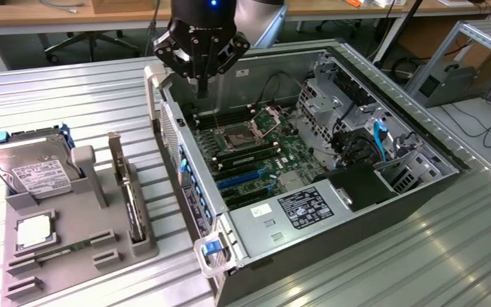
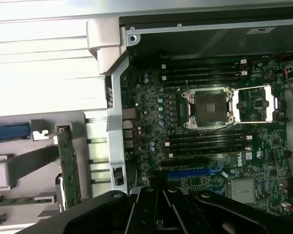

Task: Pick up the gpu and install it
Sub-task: 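Reach for the gpu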

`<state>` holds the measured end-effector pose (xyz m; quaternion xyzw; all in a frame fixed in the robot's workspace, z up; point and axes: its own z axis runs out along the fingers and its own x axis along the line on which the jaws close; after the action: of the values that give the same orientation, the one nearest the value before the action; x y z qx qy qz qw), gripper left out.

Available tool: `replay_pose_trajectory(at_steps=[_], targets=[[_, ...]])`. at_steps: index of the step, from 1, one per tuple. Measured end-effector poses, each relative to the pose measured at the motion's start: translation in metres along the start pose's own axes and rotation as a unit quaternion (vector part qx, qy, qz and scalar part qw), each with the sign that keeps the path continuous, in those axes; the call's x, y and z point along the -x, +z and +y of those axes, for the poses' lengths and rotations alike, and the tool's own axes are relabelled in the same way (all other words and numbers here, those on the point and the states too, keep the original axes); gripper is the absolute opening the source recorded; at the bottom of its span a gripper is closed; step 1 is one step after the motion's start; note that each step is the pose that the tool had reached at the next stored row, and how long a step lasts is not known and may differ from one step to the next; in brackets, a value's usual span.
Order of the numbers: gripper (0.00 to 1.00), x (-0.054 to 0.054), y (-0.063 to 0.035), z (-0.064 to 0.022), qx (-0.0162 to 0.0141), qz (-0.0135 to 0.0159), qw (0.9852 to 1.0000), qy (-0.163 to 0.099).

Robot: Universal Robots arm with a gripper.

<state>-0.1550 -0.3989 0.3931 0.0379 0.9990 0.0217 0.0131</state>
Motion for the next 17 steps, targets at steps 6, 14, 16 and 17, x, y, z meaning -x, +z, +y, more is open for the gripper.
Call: replay_pose_trajectory(at_steps=[6,14,16,17], targets=[[0.11,-0.012,-0.0002,-0.0009,0.0000,0.0000,1.0000,0.000],[0.11,-0.032,-0.0004,-0.0024,0.0000,0.0000,1.0000,0.000],[0.11,-0.038,-0.0005,-0.0029,0.0000,0.0000,1.0000,0.000],[0.11,-0.040,-0.0005,-0.0031,0.0000,0.0000,1.0000,0.000]])
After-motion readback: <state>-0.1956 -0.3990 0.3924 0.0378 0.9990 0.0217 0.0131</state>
